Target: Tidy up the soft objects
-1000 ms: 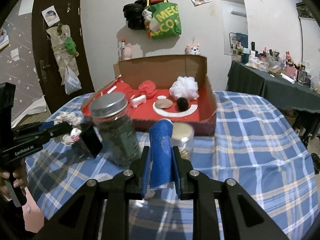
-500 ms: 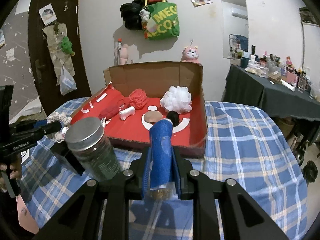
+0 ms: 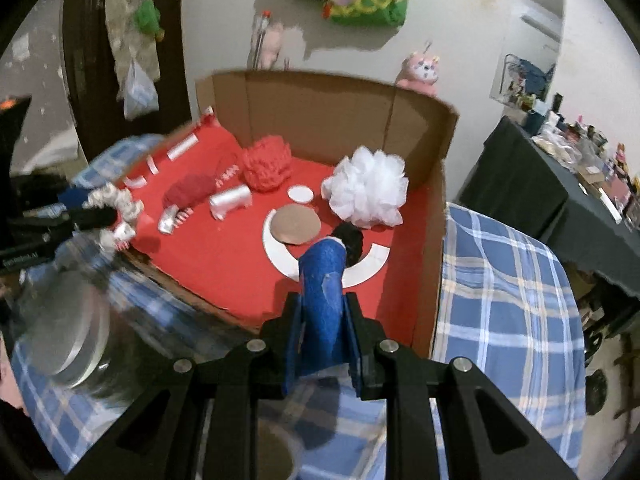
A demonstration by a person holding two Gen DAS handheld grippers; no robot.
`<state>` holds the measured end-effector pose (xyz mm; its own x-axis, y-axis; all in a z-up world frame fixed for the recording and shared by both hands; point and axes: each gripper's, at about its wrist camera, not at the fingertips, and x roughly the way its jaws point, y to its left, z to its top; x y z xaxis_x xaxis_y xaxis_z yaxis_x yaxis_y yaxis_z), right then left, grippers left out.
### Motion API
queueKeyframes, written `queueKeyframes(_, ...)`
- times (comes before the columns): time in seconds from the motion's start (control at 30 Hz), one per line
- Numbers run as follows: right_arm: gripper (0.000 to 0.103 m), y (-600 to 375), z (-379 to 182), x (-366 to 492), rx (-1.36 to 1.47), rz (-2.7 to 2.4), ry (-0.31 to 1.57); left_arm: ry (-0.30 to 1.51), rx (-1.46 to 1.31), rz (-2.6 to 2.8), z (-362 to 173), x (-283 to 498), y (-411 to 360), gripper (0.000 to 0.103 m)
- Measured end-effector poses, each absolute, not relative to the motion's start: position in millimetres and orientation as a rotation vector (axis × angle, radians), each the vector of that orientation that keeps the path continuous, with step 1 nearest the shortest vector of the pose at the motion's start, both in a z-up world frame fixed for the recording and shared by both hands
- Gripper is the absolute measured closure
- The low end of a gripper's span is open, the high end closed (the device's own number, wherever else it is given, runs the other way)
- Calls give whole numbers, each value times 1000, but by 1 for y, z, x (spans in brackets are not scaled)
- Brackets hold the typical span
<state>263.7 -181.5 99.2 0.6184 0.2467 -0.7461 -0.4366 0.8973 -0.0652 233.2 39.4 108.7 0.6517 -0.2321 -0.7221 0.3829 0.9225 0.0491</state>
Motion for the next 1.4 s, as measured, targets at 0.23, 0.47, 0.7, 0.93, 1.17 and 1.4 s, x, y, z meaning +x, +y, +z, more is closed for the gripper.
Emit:
queueKeyframes(0.23, 81, -172, 85, 299, -349, 424, 937, 889, 274, -359, 90, 270, 37, 78)
queueKeyframes(0.47, 81, -165, 74, 318, -408, 462, 1043, 958, 316, -383, 74, 291, 31, 78)
queueKeyframes(0.7, 80, -160, 63, 329, -465, 459, 1108, 1005, 362, -380, 65, 300, 22, 78)
queueKeyframes(0.93, 80, -156, 58, 329, -501, 454, 1124, 1021, 378, -366, 61, 306, 23, 78)
queueKeyframes(1.17, 80, -151, 46, 332, -548, 441, 1131, 1014, 411, -354, 58, 309, 24, 77)
queueKeyframes(1.4, 79, -154, 44, 335, -548, 440, 1133, 1010, 418, -367, 59, 307, 23, 76)
